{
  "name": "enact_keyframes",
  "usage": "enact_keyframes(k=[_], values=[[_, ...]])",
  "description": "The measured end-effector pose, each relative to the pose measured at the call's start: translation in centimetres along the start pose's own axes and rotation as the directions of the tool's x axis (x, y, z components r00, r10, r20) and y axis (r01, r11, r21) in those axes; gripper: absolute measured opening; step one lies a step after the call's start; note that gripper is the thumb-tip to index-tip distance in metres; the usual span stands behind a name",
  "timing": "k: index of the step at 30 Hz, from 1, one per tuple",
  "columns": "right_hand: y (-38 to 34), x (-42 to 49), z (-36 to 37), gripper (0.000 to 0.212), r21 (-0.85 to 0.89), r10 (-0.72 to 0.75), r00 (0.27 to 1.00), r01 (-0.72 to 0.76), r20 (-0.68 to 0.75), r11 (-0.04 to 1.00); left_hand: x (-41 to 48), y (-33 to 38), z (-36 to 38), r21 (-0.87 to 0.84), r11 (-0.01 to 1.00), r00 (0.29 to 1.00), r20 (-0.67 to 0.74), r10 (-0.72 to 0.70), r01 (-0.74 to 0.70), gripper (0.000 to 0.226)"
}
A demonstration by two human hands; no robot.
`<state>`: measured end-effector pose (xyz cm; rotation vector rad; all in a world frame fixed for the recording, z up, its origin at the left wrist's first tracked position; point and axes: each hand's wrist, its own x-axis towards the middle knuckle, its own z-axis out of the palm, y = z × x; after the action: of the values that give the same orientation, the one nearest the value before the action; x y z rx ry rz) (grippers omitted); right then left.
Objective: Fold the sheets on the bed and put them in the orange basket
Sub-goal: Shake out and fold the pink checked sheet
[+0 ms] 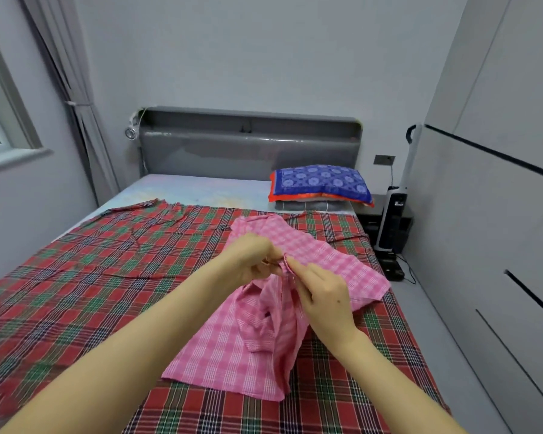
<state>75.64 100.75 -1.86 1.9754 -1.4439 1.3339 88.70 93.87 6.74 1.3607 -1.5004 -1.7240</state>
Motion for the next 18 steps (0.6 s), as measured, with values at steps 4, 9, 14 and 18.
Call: enact_keyframes(k=[4, 9, 14, 18], values=[[0.6, -0.2, -0.5, 0.05, -0.02, -0.075, 0.997, 0.076, 0.012, 0.997, 0.3, -0.3, 0.6, -0.026, 0.999, 0.999, 0.027, -0.045, 0.046, 0.009], [1.5, 0.3, -0.8, 0.04, -0.133, -0.24, 0.969, 0.246, 0.062, 0.96, 0.6, -0.2, 0.7, 0.111, 0.991, 0.993, 0.073, -0.088, 0.08, 0.006], [1.8, -1.1, -1.3, 0.019, -0.106, -0.339, 0.899, 0.38, 0.277, 0.919, 0.7, -0.7, 0.8, 0.315, 0.944, 0.988, 0.084, -0.128, 0.095, 0.019], [1.9, -0.9, -3.4, 0.029, 0.187, -0.053, 0.973, 0.011, 0.223, 0.982, 0.5, -0.7, 0.7, 0.447, 0.894, 0.996, 0.093, -0.006, -0.037, 0.01]])
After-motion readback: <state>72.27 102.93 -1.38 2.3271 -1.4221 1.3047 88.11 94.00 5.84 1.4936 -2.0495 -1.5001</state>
